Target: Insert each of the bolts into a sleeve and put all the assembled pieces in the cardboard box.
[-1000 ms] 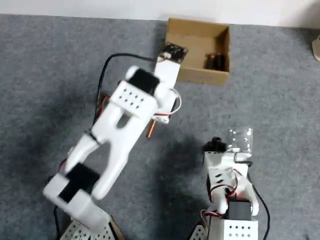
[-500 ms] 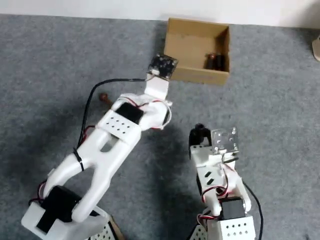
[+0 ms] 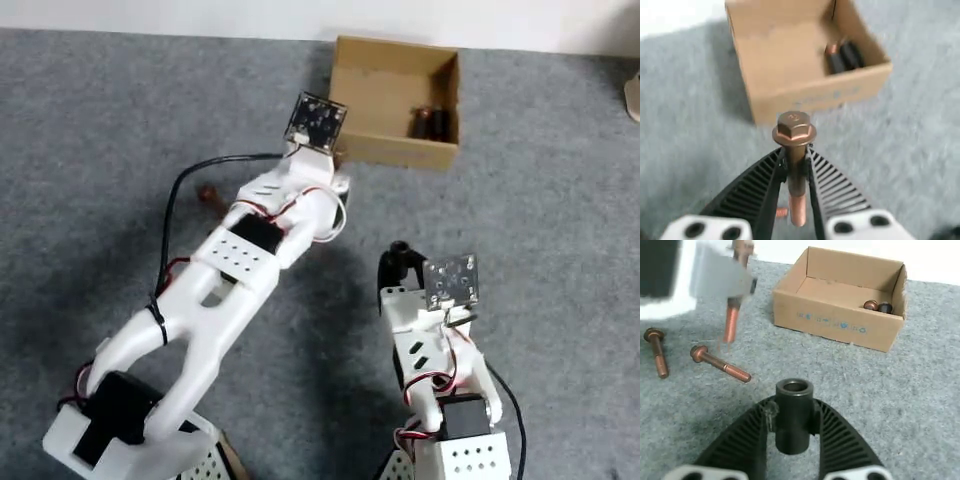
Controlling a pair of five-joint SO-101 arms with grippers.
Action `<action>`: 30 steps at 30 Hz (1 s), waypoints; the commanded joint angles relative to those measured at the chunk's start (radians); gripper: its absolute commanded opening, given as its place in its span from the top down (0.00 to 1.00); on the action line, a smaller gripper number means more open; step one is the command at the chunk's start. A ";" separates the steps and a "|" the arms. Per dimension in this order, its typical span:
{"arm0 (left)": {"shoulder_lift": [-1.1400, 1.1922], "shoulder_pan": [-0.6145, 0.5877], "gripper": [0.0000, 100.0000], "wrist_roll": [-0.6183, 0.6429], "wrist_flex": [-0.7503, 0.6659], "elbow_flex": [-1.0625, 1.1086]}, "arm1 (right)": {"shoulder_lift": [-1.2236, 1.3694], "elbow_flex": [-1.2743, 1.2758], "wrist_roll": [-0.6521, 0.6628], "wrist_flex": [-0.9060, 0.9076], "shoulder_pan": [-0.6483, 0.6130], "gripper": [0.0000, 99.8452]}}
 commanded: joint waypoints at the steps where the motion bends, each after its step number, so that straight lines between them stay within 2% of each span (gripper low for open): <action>1: -0.059 0.005 0.99 -0.003 -0.098 -0.035 | -0.008 0.154 0.014 -0.035 -0.012 0.99; 5: -0.059 0.048 0.99 0.014 -0.127 -0.028 | -0.008 0.154 0.014 -0.082 -0.012 0.99; 8: -0.077 0.071 0.99 0.097 -0.127 -0.035 | -0.008 0.154 0.014 -0.173 -0.012 0.99; 14: -0.252 0.074 0.99 0.144 -0.124 -0.024 | -0.001 0.154 0.014 -0.338 -0.012 0.99; 22: -0.435 0.110 0.99 0.144 -0.127 0.041 | 0.001 0.154 0.014 -0.298 -0.047 0.99; 26: -0.463 0.160 0.99 0.144 -0.127 0.076 | 0.001 0.154 0.014 -0.298 -0.105 0.99; 30: -0.464 0.171 0.99 0.141 -0.127 0.113 | 0.001 0.154 0.012 -0.298 -0.111 0.99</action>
